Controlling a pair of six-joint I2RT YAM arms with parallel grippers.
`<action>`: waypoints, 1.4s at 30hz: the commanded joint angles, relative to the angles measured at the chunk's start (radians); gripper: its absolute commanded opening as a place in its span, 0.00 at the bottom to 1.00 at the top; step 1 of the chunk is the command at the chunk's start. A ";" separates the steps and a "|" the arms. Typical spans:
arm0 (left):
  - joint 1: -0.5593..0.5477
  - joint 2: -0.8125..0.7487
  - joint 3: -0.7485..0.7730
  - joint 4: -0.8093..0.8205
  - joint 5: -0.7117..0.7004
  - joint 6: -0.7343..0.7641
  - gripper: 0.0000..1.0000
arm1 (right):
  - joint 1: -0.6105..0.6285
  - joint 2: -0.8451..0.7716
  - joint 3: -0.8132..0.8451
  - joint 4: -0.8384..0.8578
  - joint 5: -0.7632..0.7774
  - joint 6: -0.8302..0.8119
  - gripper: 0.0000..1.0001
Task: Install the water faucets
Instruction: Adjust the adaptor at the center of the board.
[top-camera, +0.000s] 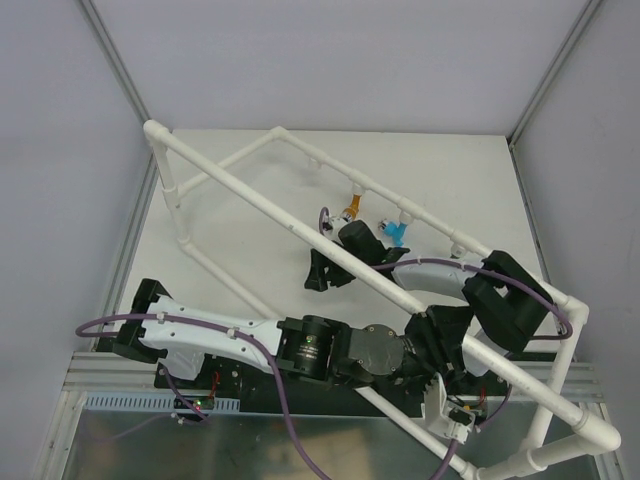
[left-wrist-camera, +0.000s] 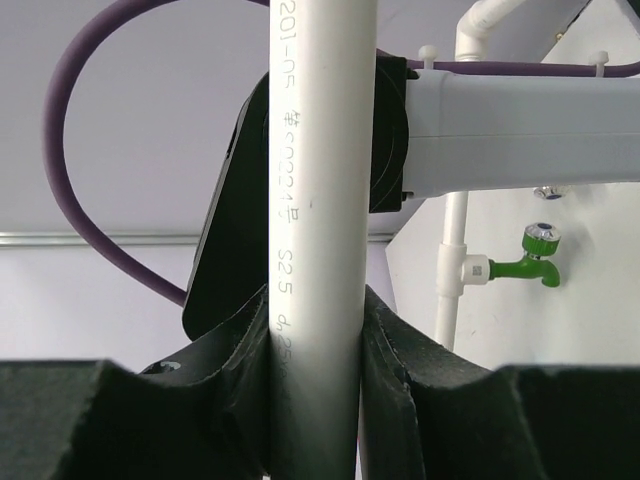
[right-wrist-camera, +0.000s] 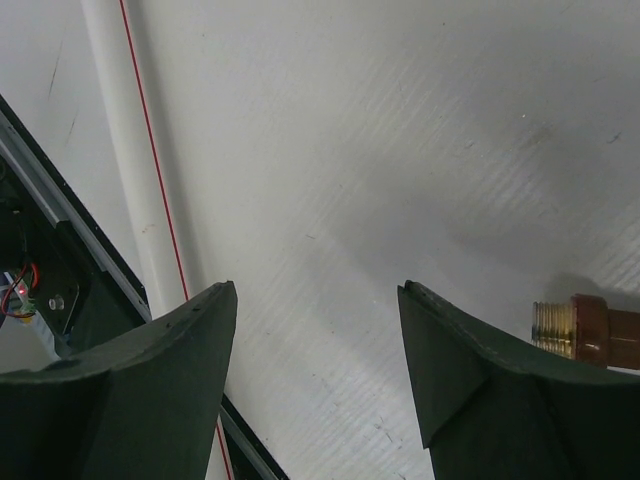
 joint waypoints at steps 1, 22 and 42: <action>0.044 0.008 0.036 0.109 -0.135 0.077 0.00 | 0.014 0.023 -0.021 0.077 0.005 0.020 0.72; 0.139 0.058 0.652 0.042 0.081 0.076 0.00 | 0.049 0.083 0.071 0.117 0.052 0.035 0.76; 0.365 -0.118 0.758 0.031 0.186 -0.111 0.00 | 0.050 -0.046 0.197 0.026 0.226 -0.083 0.79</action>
